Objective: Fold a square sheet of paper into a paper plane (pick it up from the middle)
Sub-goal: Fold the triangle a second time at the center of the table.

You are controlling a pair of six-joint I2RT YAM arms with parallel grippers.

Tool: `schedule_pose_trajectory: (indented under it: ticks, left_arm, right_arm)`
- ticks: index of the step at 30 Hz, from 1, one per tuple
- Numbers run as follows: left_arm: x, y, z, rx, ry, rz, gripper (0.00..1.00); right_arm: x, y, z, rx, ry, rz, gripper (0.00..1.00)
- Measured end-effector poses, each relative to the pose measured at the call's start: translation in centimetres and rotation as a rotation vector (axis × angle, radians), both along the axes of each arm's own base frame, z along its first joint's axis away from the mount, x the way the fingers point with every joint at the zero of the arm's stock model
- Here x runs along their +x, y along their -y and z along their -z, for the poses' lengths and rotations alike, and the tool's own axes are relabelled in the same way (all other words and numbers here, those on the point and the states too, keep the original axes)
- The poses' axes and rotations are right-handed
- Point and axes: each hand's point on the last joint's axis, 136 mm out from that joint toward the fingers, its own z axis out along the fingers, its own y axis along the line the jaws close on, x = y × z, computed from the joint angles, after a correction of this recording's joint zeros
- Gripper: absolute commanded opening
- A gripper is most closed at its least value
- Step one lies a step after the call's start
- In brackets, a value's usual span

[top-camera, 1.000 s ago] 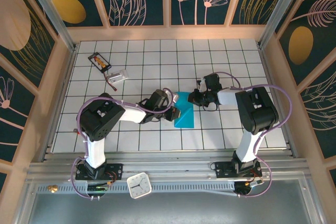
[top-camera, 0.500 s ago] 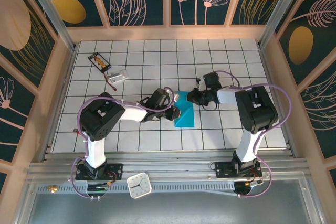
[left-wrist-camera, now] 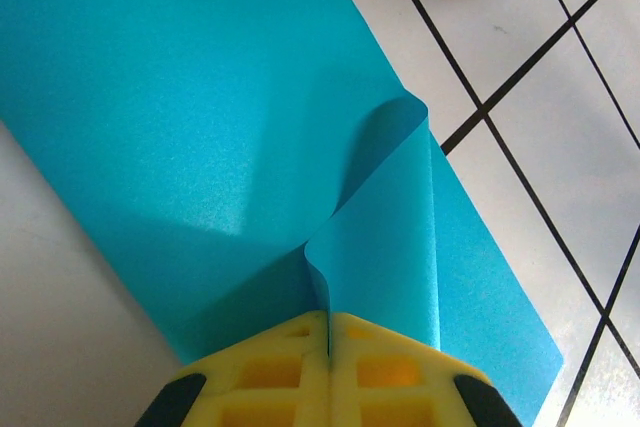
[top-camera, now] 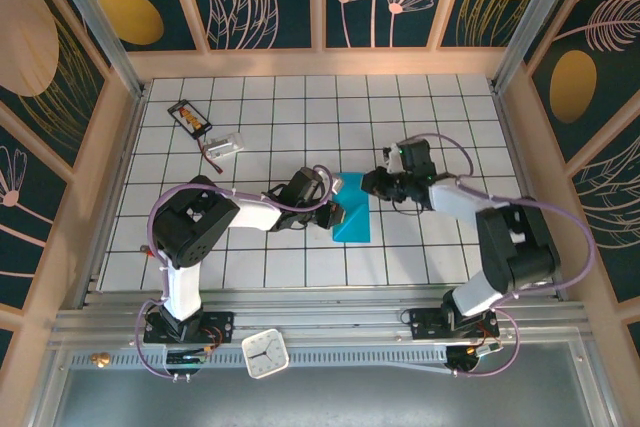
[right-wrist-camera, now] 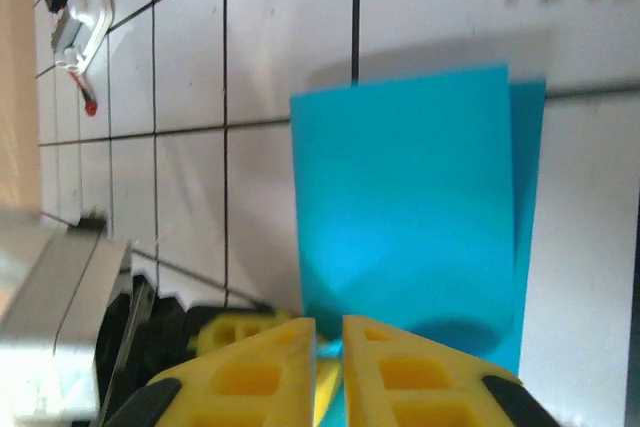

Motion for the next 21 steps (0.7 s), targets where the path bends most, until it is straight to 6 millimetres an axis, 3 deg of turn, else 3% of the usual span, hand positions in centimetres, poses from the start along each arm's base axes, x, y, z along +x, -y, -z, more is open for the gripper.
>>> schedule_pose_trajectory:
  ticks: [5, 8, 11, 21]
  left_arm:
    - [0.3, 0.4, 0.0, -0.013, -0.011, 0.01, 0.0]
    - [0.3, 0.6, 0.0, -0.016, -0.017, 0.015, 0.0]
    - [0.4, 0.6, 0.0, -0.021, -0.028, 0.018, 0.0]
    - [0.4, 0.8, -0.1, -0.022, -0.043, 0.018, 0.0]
  right_arm:
    - [-5.3, -1.3, 1.4, 0.027, -0.058, -0.031, 0.0]
    - [-7.6, -2.2, 2.6, 0.034, -0.093, -0.048, 0.0]
    - [-8.5, -2.4, 3.6, 0.031, -0.114, -0.037, 0.0]
    - [-8.7, -1.6, 6.7, -0.048, -0.152, 0.008, 0.0]
